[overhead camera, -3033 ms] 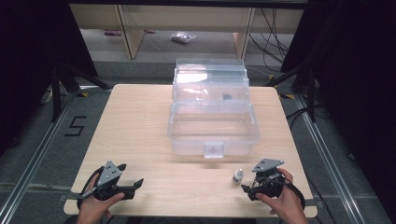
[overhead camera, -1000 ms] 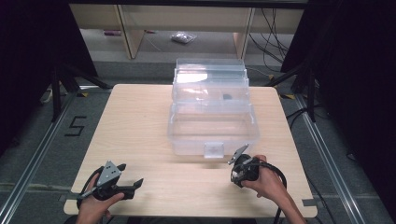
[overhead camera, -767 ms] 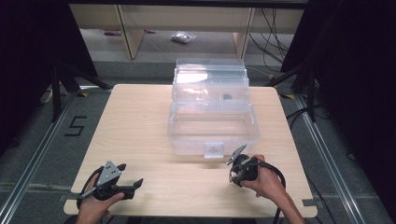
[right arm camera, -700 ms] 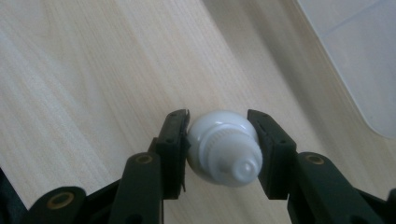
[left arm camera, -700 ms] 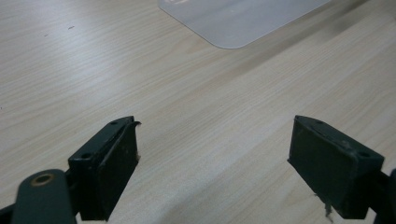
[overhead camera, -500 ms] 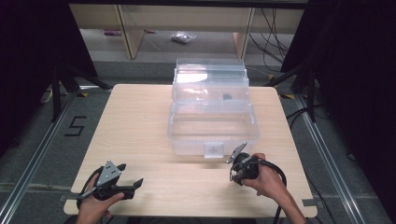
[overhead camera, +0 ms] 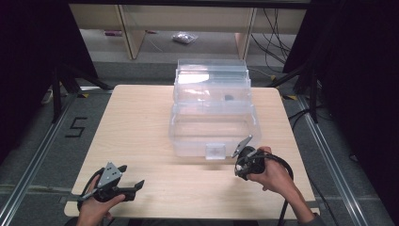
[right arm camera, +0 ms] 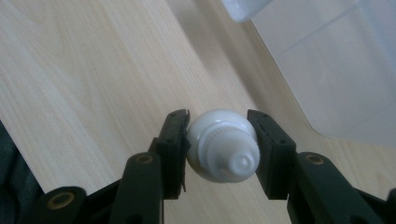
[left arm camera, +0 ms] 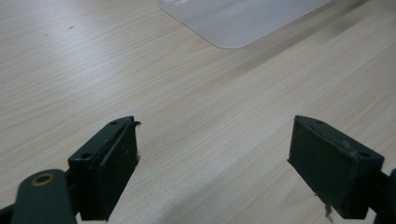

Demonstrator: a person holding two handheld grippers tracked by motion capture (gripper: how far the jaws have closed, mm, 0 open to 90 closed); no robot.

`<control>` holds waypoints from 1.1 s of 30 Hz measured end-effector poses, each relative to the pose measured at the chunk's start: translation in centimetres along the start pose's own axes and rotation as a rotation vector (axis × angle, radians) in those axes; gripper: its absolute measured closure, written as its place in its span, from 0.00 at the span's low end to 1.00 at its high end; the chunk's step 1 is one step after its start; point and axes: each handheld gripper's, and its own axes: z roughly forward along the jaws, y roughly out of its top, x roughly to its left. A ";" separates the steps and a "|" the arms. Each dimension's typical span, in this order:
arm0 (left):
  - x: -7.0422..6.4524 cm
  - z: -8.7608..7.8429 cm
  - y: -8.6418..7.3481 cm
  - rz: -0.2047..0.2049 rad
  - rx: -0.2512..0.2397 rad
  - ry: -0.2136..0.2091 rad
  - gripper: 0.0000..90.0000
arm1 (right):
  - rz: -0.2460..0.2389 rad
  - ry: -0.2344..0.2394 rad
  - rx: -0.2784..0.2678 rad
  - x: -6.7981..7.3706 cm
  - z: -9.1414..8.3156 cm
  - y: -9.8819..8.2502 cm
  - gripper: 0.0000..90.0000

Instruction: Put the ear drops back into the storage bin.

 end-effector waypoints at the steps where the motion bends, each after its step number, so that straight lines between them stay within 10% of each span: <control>1: 0.0 0.0 0.0 0.001 0.001 0.000 0.17 | 0.001 -0.004 0.001 -0.1 -0.2 0.0 0.67; 33: 0.0 0.0 0.0 0.002 0.001 0.001 0.17 | 0.004 0.058 -0.017 -3.3 -5.1 2.6 0.67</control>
